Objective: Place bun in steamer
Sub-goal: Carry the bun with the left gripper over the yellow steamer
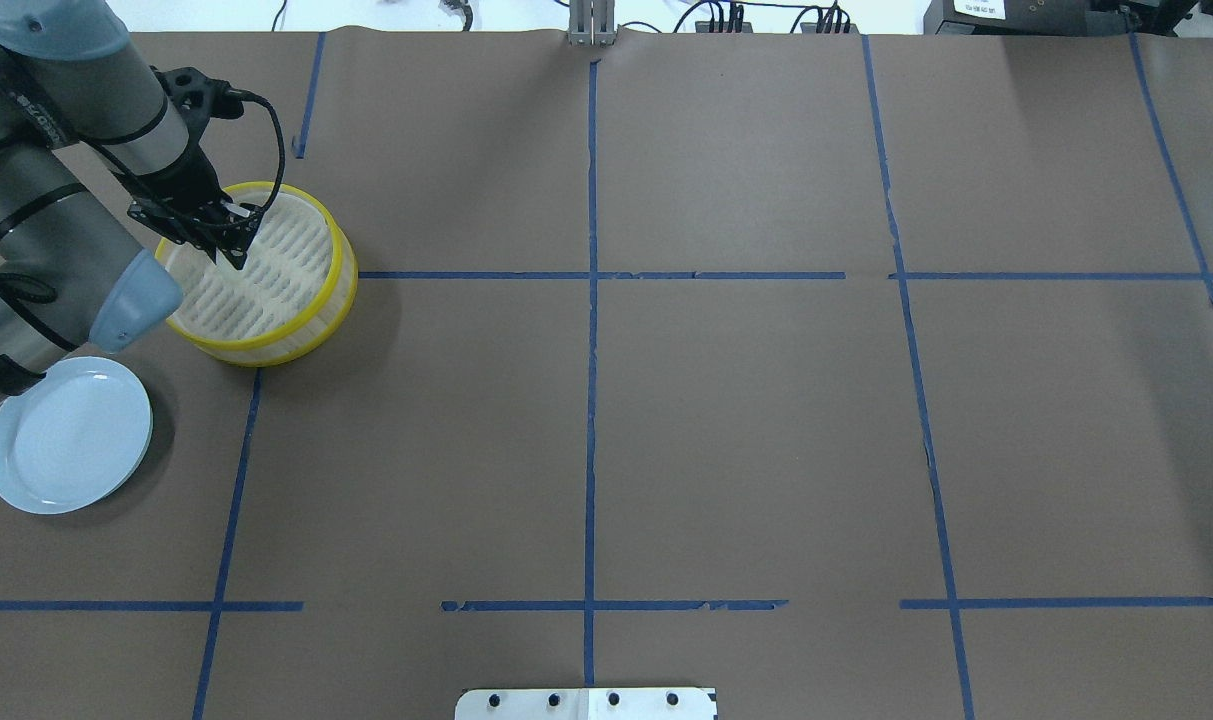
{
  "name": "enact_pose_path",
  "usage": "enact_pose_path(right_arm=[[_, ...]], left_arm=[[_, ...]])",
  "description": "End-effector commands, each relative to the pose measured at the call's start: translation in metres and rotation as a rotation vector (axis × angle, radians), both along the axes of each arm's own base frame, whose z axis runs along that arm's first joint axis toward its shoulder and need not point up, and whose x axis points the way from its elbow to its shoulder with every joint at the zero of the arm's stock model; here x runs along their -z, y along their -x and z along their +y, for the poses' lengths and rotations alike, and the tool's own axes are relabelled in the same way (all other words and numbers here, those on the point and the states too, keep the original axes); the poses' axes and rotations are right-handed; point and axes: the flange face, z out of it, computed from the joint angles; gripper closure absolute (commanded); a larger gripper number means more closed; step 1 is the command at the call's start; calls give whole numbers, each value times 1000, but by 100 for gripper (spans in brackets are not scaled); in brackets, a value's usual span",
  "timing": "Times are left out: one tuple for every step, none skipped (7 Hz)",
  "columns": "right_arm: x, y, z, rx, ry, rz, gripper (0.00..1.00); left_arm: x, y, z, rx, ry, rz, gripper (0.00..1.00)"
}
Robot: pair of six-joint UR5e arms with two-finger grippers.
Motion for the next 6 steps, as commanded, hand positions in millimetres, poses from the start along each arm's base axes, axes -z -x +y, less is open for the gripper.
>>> enact_pose_path(right_arm=[[0,0,0,-1,0,0,0],[0,0,0,-1,0,0,0],[0,0,0,-1,0,0,0],[0,0,0,-1,0,0,0],[0,0,0,1,0,0,0],[0,0,0,1,0,0,0]], left_arm=[[-26,-16,-6,6,-17,0,74],[-33,-18,-8,8,-16,2,73],[-34,-19,-9,8,-22,6,73],[-34,-20,-8,7,-22,6,72],[-36,-21,-8,5,-20,4,65],[-35,-21,-8,5,-23,4,39]])
